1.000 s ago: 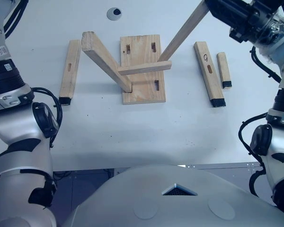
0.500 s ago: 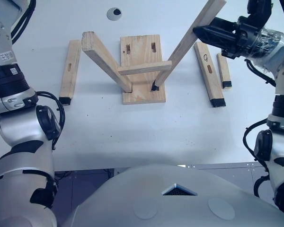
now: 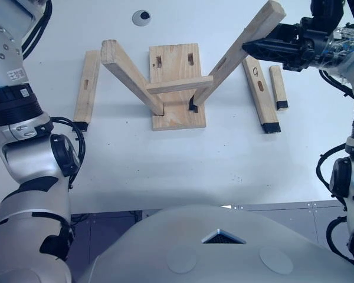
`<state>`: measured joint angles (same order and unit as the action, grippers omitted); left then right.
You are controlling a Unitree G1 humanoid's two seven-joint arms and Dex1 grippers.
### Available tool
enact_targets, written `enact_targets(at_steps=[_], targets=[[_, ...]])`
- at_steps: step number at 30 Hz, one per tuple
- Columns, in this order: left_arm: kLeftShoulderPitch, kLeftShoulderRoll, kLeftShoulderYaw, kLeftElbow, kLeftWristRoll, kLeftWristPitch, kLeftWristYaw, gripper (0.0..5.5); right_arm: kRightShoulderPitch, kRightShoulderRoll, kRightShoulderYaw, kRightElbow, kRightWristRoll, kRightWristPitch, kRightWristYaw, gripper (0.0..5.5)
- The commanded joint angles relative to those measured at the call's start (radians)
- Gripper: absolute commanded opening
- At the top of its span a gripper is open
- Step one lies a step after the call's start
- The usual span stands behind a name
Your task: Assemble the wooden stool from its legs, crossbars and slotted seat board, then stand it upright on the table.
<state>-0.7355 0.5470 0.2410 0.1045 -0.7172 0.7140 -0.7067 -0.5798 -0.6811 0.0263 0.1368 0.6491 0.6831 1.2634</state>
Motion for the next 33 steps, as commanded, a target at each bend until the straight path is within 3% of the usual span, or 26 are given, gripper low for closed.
enact_targets(at_steps=[1,33], targets=[[0.021,-0.002,0.012,-0.018,0.003,-0.002,0.007,3.35,0.004,-0.052,0.076,-0.005,-0.108,-0.026,0.025,2.03],[0.110,-0.059,0.041,-0.097,-0.003,-0.010,0.071,3.35,-0.084,-0.144,0.162,-0.083,-0.172,-0.022,0.153,2.02]])
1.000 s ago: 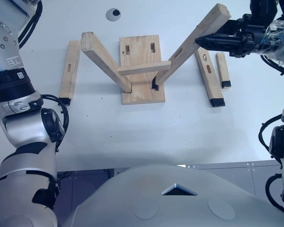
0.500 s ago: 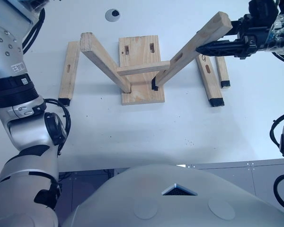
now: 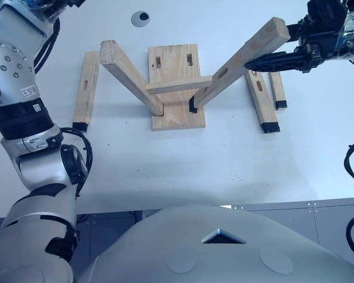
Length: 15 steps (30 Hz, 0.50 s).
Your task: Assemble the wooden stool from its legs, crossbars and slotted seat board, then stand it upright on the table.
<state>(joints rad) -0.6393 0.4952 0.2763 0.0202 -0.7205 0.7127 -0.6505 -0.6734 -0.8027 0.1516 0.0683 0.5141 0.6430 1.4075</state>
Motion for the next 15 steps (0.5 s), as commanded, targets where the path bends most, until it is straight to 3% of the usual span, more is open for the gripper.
enact_targets(at_steps=[1,15], targets=[[0.016,-0.007,0.008,-0.015,-0.002,-0.007,0.017,3.35,0.005,-0.023,0.035,-0.016,-0.036,0.021,0.011,2.02],[0.035,-0.017,0.016,-0.030,-0.011,-0.007,0.034,3.35,-0.044,-0.023,0.010,-0.054,-0.026,0.062,0.020,2.02]])
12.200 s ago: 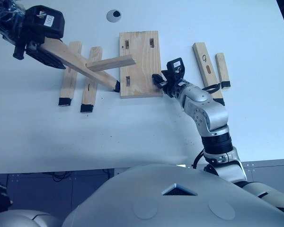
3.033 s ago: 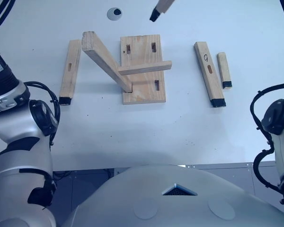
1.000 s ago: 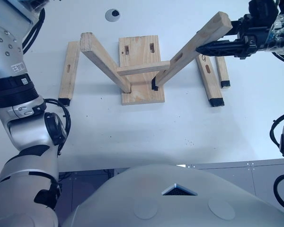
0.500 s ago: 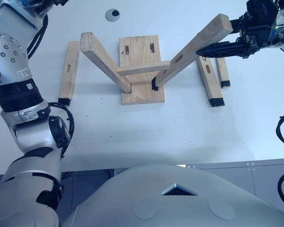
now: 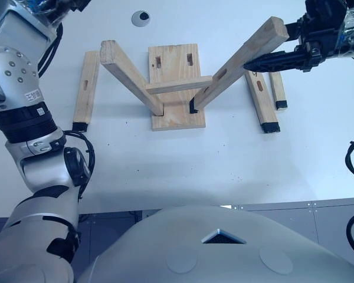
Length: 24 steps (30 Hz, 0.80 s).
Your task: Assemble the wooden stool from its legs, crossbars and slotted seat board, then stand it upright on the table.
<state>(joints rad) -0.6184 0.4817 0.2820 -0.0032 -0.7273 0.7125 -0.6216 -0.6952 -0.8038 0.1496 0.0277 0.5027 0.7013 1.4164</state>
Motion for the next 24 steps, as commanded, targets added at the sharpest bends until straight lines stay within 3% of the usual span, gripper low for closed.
enact_targets(at_steps=[1,24], targets=[[0.014,-0.004,0.010,-0.006,-0.005,-0.007,0.005,3.35,-0.027,-0.021,0.011,-0.011,-0.018,0.001,0.010,2.02],[0.035,-0.012,0.004,-0.022,-0.002,-0.009,0.011,3.35,-0.015,-0.022,0.043,-0.039,-0.119,-0.119,0.013,2.02]])
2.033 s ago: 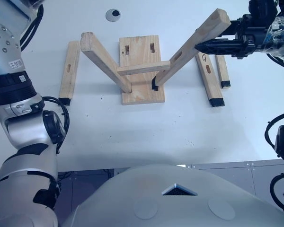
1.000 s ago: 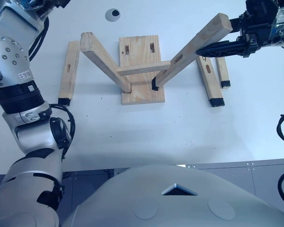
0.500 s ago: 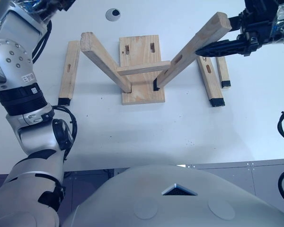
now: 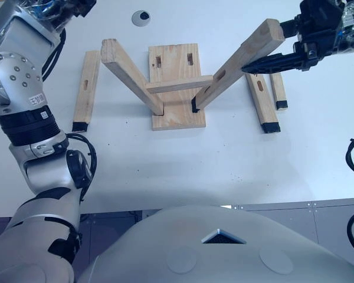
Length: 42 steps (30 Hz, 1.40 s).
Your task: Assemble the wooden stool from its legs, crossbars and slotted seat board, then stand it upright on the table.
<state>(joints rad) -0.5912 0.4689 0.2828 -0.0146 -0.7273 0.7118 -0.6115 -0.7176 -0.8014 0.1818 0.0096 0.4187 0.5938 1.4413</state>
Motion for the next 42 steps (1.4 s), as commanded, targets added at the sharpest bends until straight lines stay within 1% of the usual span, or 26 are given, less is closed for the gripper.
enact_targets(at_steps=[1,9,15,29,35,42], targets=[[0.007,0.001,0.003,-0.010,-0.002,-0.008,0.000,3.35,0.009,-0.026,0.012,-0.028,-0.033,-0.011,-0.011,2.02],[-0.018,0.016,-0.008,-0.057,-0.014,0.031,0.012,3.35,-0.009,0.008,0.018,-0.068,-0.012,0.033,-0.029,2.02],[-0.042,0.020,-0.042,-0.112,-0.013,0.091,0.052,3.35,-0.023,0.029,0.055,-0.053,-0.045,0.026,-0.052,2.02],[-0.003,-0.044,-0.123,-0.173,-0.010,0.130,0.120,3.35,-0.044,0.032,0.137,-0.005,-0.078,0.014,-0.050,2.02],[0.009,-0.077,-0.162,-0.158,0.009,0.117,0.134,3.35,-0.064,0.052,0.174,0.010,-0.088,0.021,-0.052,2.02],[0.021,-0.107,-0.179,-0.151,0.023,0.115,0.140,3.35,-0.116,0.096,0.240,0.073,-0.130,0.017,-0.034,2.02]])
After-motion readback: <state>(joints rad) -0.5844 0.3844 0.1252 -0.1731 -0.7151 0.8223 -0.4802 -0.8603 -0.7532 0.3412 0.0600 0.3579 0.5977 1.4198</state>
